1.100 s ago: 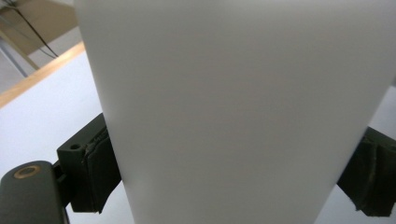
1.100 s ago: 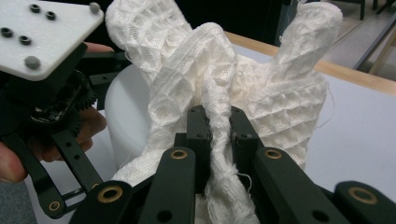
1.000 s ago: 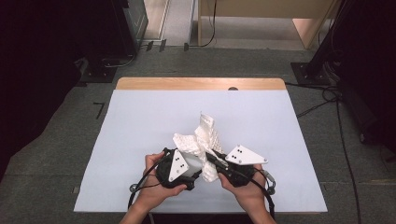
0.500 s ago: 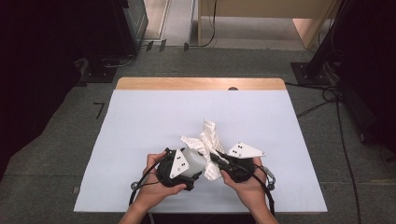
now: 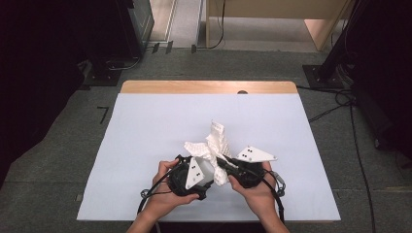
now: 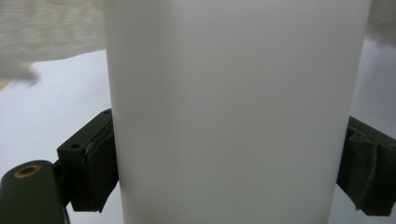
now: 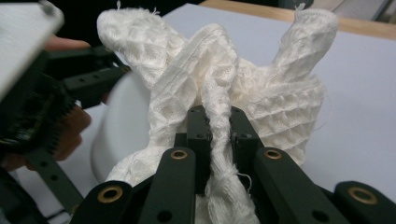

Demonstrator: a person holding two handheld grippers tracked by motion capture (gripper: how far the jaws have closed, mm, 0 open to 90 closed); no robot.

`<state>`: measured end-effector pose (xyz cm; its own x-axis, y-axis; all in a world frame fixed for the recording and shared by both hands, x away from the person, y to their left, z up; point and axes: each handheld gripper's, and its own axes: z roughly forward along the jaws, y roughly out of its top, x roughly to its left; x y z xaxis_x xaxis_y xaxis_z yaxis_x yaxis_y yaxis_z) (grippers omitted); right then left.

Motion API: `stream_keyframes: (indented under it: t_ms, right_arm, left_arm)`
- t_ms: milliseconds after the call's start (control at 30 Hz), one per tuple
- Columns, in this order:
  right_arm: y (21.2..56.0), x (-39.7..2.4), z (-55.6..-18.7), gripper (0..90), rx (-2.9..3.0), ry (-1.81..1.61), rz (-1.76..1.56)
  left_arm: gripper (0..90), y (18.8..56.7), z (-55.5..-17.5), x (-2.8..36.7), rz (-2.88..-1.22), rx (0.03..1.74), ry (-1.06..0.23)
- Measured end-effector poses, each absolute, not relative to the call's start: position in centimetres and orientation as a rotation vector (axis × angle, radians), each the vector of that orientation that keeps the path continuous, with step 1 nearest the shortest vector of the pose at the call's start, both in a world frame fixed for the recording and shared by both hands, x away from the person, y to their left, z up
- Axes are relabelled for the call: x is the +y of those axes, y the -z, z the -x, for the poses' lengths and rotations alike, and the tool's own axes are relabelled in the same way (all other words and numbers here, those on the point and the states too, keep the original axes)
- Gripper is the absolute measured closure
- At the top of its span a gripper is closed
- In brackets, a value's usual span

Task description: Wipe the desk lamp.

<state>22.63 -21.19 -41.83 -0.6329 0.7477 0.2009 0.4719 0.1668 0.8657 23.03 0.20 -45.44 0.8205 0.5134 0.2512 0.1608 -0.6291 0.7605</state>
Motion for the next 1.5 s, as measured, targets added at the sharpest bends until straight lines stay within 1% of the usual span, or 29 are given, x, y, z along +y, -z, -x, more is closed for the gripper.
stream_keyframes:
  t_ms: [67,167,300,500,633,733,767,900,1067,1267,1367,1433,1500]
  right_arm:
    - [42.2,-21.9,-23.0,82.3,2.204,-1.429,-1.21]
    - [41.9,-22.0,-22.8,82.4,2.229,-1.43,-1.184]
    - [41.2,-21.2,-22.1,82.3,2.22,-1.491,-1.098]
    - [41.8,-21.4,-22.6,82.3,2.178,-1.468,-1.14]
    - [42.1,-22.5,-23.0,82.3,2.122,-1.444,-1.187]
    - [41.9,-23.3,-23.3,82.2,2.079,-1.414,-1.202]
    - [41.9,-23.6,-23.4,82.2,2.064,-1.4,-1.205]
    - [42.1,-24.6,-24.5,82.0,2.0,-1.325,-1.246]
    - [41.9,-25.6,-26.7,81.9,1.914,-1.256,-1.297]
    - [42.7,-25.9,-29.4,80.9,1.937,-1.119,-1.337]
    - [43.9,-25.9,-30.2,76.6,1.978,-1.054,-1.372]
    - [44.5,-26.1,-30.4,68.0,1.975,-1.031,-1.4]
    - [44.6,-26.3,-30.6,55.8,1.973,-1.021,-1.428]
  left_arm:
    - [8.5,45.5,-23.3,0.3,-2.215,0.505,-0.565]
    - [8.5,45.5,-23.5,0.6,-2.203,0.531,-0.538]
    - [8.5,45.6,-23.2,0.4,-2.2,0.508,-0.57]
    - [8.4,45.7,-23.2,0.7,-2.171,0.513,-0.544]
    - [8.3,45.6,-24.0,1.6,-2.064,0.62,-0.538]
    - [8.3,45.3,-25.2,2.7,-1.951,0.737,-0.569]
    - [8.3,45.3,-25.2,2.7,-1.951,0.737,-0.569]
    - [8.2,44.7,-27.0,4.8,-1.759,0.911,-0.642]
    - [8.2,45.0,-28.7,6.1,-1.67,1.044,-0.665]
    - [8.2,45.7,-30.0,7.0,-1.661,1.129,-0.654]
    - [8.2,45.9,-30.1,7.3,-1.661,1.153,-0.67]
    - [8.2,46.0,-30.2,7.6,-1.662,1.158,-0.68]
    - [8.2,46.0,-30.2,7.9,-1.658,1.166,-0.683]
